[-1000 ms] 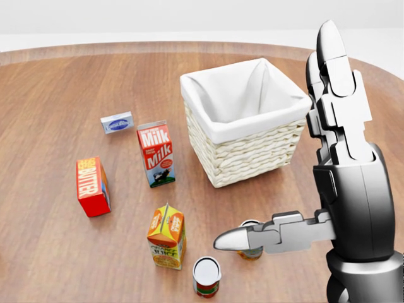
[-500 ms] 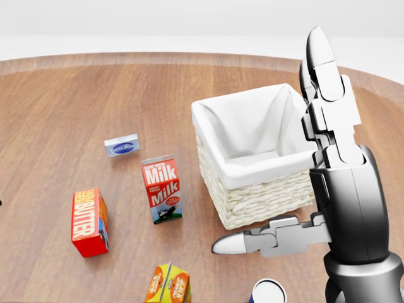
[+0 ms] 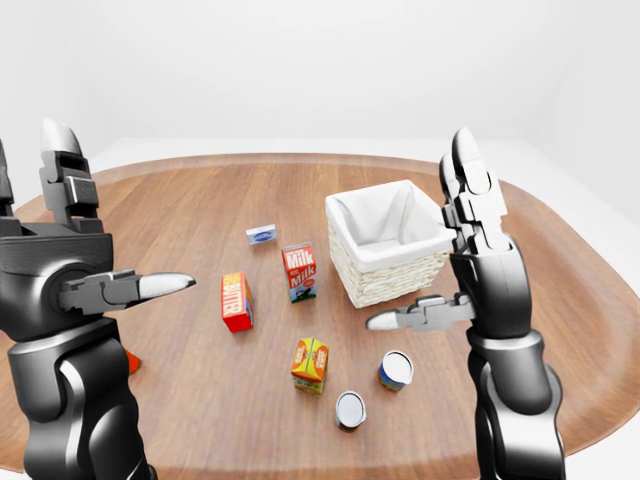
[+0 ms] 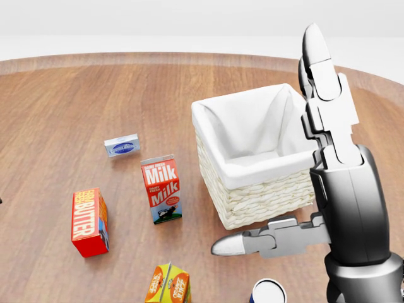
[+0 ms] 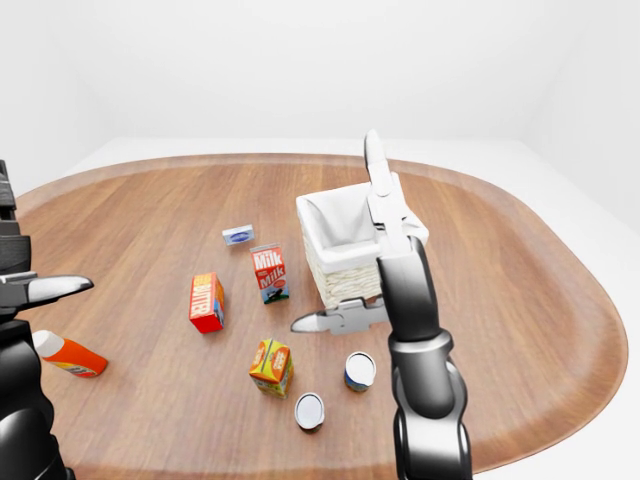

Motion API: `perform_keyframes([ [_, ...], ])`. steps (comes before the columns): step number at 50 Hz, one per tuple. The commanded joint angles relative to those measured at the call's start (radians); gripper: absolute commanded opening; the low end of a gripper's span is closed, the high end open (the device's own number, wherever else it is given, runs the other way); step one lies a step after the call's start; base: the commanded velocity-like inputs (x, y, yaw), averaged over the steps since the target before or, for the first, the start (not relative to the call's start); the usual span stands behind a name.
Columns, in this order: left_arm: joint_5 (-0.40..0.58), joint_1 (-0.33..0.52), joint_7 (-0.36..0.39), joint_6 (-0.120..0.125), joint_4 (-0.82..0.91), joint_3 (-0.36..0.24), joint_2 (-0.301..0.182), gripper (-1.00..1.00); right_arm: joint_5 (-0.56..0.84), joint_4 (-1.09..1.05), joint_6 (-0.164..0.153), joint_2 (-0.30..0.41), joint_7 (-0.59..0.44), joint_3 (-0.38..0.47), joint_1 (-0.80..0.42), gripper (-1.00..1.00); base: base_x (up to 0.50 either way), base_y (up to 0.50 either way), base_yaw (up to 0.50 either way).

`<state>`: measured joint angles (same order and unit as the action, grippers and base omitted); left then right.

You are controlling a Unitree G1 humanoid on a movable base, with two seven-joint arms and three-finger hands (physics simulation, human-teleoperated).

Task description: Pick up the orange juice, and put it in the basket.

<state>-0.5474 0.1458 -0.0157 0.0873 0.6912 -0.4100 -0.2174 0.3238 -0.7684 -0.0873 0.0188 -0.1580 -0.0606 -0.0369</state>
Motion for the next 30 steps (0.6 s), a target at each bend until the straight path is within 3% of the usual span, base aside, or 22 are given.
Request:
perform_keyframes([
  [1,0.003,-0.003,0.003,0.000,-0.002,0.002,0.000,1.00,0.078,-0.020,0.000,0.003,-0.055,-0.044,-0.009,1.00,0.00,0.00,0.00],
  [30,-0.009,-0.008,-0.003,0.000,0.016,-0.008,0.002,1.00,0.318,0.057,0.000,-0.037,-0.254,-0.168,-0.066,1.00,0.00,0.00,0.00],
])
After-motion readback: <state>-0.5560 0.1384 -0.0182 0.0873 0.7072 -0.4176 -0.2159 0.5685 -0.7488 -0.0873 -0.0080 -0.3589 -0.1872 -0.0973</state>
